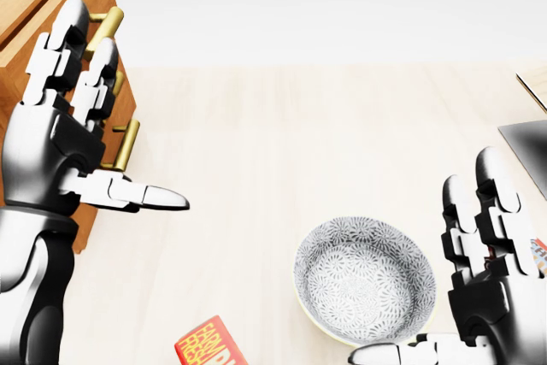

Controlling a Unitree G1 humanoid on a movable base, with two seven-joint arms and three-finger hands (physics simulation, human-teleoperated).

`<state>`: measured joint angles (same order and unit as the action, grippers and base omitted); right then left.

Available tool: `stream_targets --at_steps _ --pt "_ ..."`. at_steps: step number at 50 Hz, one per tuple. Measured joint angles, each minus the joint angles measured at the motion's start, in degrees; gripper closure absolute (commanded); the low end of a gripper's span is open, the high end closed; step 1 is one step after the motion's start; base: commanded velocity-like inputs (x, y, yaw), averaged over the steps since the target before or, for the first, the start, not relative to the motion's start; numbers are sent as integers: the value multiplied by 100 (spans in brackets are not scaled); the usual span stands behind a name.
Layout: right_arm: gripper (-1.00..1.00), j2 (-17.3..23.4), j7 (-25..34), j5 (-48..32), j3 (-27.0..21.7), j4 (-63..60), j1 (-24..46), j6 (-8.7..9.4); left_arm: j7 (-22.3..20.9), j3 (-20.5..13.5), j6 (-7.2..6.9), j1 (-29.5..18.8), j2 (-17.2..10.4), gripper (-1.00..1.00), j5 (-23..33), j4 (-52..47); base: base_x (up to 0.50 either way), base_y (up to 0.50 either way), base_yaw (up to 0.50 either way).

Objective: Close the top drawer of the cabinet and put the bowl on top of it.

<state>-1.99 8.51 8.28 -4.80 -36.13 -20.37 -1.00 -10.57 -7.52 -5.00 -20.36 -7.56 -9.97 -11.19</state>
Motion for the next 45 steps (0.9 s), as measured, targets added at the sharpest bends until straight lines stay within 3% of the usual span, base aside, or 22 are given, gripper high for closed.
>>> stream_targets --at_steps 11,45 --pt "-100 -7 23 29 -14 -23 -23 -11 64 -39 0 -186 -108 -100 -219 227 0 0 0" --pt "-100 13 12 -5 70 47 -29 -68 234 -115 0 -484 -264 -100 -119 992 0 0 0"
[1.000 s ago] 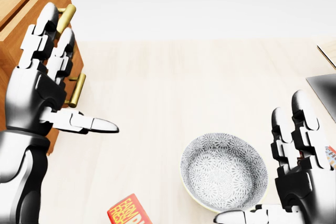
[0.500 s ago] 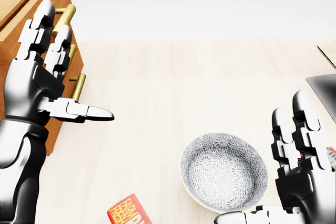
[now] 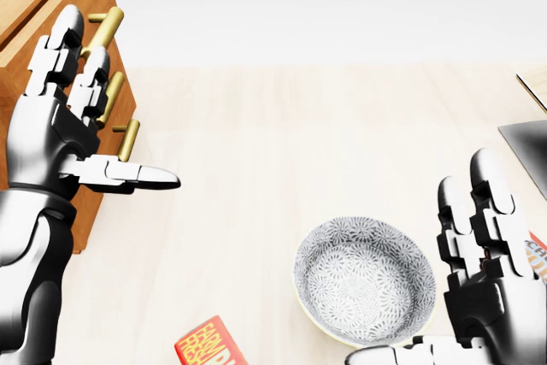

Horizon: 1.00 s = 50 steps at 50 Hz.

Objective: Close the top drawer of the cabinet and put the bowl on top of it.

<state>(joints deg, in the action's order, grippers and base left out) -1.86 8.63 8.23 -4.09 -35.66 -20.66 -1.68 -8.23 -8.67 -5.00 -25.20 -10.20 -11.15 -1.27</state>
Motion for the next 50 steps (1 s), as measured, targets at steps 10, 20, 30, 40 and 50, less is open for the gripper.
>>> stream_targets --at_steps 10,20,30,40,50 --pt "-100 17 -13 -17 43 23 -7 -22 96 -34 0 -47 -46 -100 22 272 0 0 0" --pt "-100 27 -21 -24 62 32 -12 -31 196 -50 0 -130 -81 -100 55 595 0 0 0" --pt "-100 32 -20 -30 74 49 -13 -43 291 -75 0 -205 -111 -100 53 807 0 0 0" --pt "-100 38 -21 -43 95 69 -13 -61 386 -125 0 -291 -157 -100 -9 1005 0 0 0" --pt "-100 46 -18 -48 122 85 -29 -93 446 -197 0 -435 -262 -100 -133 1433 0 0 0"
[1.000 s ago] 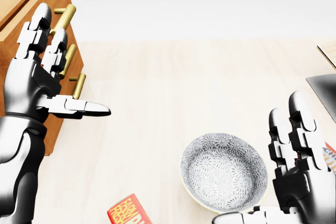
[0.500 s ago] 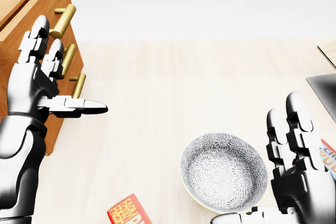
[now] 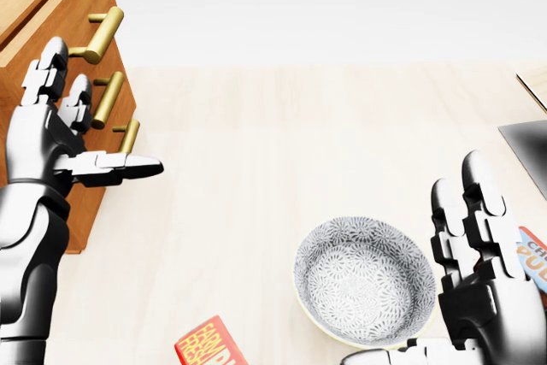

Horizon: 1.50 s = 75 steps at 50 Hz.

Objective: Close the top drawer of the cabinet and put the bowl on top of it.

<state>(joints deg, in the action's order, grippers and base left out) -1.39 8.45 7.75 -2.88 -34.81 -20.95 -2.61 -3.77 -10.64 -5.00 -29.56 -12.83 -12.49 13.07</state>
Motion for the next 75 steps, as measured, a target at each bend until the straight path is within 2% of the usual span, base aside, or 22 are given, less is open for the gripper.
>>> stream_targets --at_steps 19,58,75 --pt "-100 4 12 20 11 -18 -34 -26 141 -83 0 -233 -143 -100 -322 596 0 0 0" --pt "-100 10 21 27 35 -54 -56 -16 279 -251 0 -334 -415 -100 -947 819 0 0 0" --pt "-100 12 23 25 44 -46 -61 -28 194 -228 0 -303 -481 -100 -1187 807 0 0 0"
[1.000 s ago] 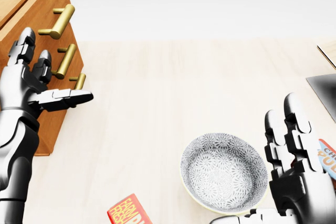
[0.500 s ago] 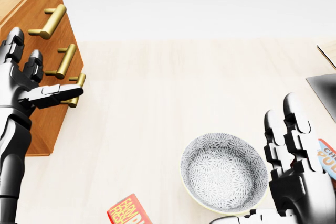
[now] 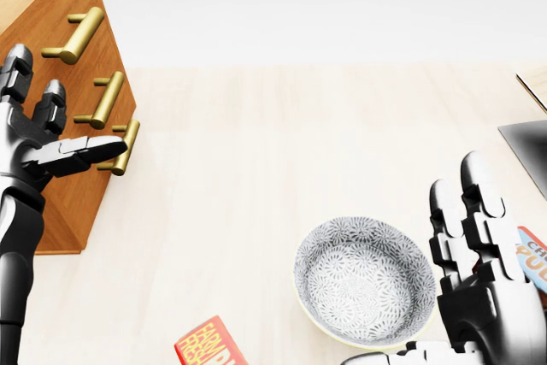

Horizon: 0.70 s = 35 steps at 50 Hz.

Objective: Close the top drawer of the cabinet and put the bowl on top of it.

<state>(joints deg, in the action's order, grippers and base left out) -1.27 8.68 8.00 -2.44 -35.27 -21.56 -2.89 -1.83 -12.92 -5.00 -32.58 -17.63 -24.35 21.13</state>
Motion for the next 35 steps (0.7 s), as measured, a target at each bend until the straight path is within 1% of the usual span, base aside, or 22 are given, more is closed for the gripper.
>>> stream_targets --at_steps 11,17,21,25,30,35 --pt "-100 3 0 -4 6 15 8 -4 -19 16 0 6 -22 -100 -77 3 0 0 0" --pt "-100 7 -6 -15 18 35 19 -9 41 18 0 180 9 -100 -52 -285 0 0 0" --pt "-100 10 -10 -22 34 43 13 -26 82 36 0 425 96 -100 39 -782 0 0 0" --pt "-100 13 -18 -18 39 46 14 -34 97 109 0 709 227 -100 262 -1385 0 0 0" --pt "-100 16 -26 -20 46 51 15 -43 -10 254 0 1080 431 -100 579 -2198 0 0 0" --pt "-100 19 -35 -16 49 55 18 -44 -151 373 0 1346 628 -100 884 -2821 0 0 0"
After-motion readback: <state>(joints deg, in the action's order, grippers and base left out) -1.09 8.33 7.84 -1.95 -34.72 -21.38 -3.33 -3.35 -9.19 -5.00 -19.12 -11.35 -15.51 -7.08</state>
